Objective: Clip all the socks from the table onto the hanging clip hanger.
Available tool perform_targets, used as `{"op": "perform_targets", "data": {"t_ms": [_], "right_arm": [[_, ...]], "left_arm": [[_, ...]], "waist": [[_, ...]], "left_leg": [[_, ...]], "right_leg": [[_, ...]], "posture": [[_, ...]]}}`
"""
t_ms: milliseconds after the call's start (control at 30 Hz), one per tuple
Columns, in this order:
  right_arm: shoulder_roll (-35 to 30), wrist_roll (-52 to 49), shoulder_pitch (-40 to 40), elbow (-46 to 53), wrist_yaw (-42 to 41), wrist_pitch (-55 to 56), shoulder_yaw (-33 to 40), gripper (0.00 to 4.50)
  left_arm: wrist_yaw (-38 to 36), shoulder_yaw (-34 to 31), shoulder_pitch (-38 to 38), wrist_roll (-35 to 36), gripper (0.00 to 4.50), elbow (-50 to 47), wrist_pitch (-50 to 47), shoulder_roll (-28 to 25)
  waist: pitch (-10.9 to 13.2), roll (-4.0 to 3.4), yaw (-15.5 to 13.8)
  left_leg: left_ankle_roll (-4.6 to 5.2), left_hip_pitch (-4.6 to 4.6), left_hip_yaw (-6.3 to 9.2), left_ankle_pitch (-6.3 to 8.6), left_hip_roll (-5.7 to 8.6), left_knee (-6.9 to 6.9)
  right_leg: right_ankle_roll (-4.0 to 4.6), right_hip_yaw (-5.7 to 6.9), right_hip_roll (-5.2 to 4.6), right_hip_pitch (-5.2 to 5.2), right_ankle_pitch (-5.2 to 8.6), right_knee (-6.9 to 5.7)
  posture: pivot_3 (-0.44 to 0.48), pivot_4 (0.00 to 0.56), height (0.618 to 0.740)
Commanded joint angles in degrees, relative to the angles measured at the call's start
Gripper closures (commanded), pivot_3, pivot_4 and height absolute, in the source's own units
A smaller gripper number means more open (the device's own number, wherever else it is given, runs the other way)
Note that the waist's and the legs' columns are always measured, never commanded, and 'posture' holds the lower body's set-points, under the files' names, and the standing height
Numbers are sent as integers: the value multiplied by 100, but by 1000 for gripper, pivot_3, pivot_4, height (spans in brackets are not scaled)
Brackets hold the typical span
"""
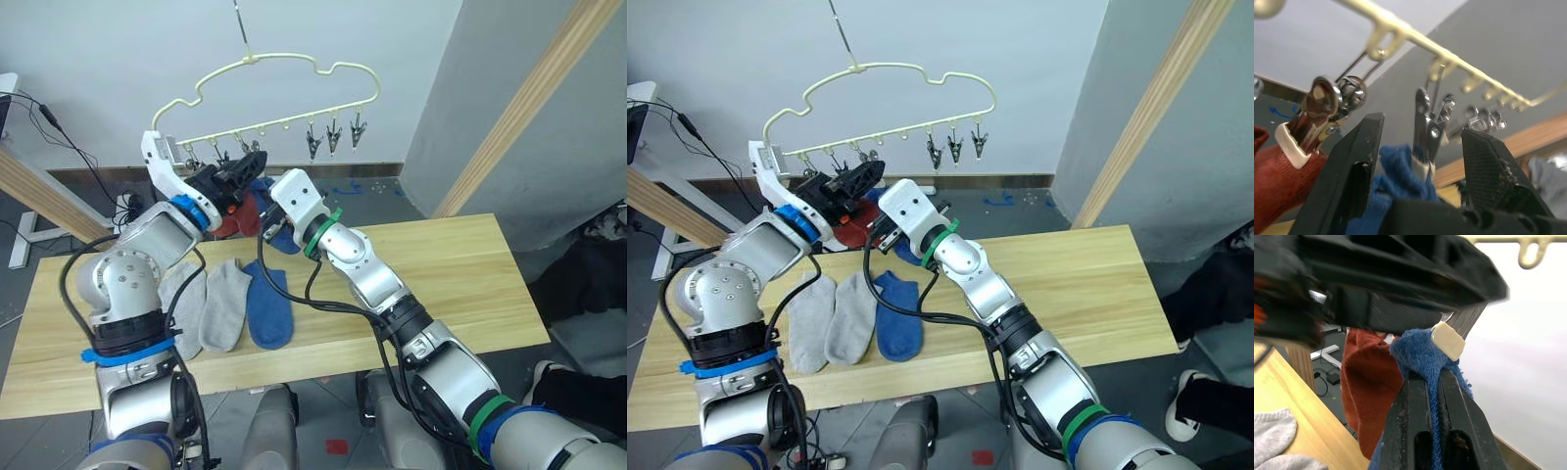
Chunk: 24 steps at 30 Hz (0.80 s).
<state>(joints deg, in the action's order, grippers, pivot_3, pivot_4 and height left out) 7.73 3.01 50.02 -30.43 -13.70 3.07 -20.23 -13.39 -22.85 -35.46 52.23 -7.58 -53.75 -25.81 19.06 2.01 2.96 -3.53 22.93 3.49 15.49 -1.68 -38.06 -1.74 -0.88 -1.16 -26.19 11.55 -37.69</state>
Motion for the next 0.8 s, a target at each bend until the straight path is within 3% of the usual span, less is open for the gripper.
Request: {"op": "perform_targets", "data": {"t_ms": [33,233,467,700,800], "right_arm": [[529,-111,131,174,-55,36,37,3966],[433,-4,134,146,-92,-109,-22,1961],[229,82,-174,537,-285,-432,-163,1961],[-545,-76,-1200,2744,-575,-1831,145,1961],[-646,-243,-1334,3359,-548,-2440,418,1961]], "left_arm": [[-410,23,247,49,1614,-469,-29,-401],[-752,113,618,-117,1614,-677,79,-745],[-1189,250,1074,-373,1614,-1031,326,-1070],[-2506,843,1719,-1417,1614,-1397,1731,-1761],[-2789,873,1745,-1597,1614,-1326,2126,-1808]], "waist": [[0,0,11],[0,0,4],[-1,1,-6],[-2,2,-99],[-1,2,-112]], "left_leg": [[0,0,0,0,0,1],[-2,0,1,-1,0,0],[-2,0,1,-1,0,1],[-2,3,1,-1,4,9],[-2,0,2,-1,1,8]], "right_leg": [[0,0,0,0,0,0],[0,0,0,0,0,-1],[0,0,0,-1,0,0],[1,-1,-2,-2,2,9],[1,0,1,-2,3,5]], "posture": [[-28,295,740],[-23,293,740],[-13,296,740],[-16,308,740],[-22,311,740]]}}
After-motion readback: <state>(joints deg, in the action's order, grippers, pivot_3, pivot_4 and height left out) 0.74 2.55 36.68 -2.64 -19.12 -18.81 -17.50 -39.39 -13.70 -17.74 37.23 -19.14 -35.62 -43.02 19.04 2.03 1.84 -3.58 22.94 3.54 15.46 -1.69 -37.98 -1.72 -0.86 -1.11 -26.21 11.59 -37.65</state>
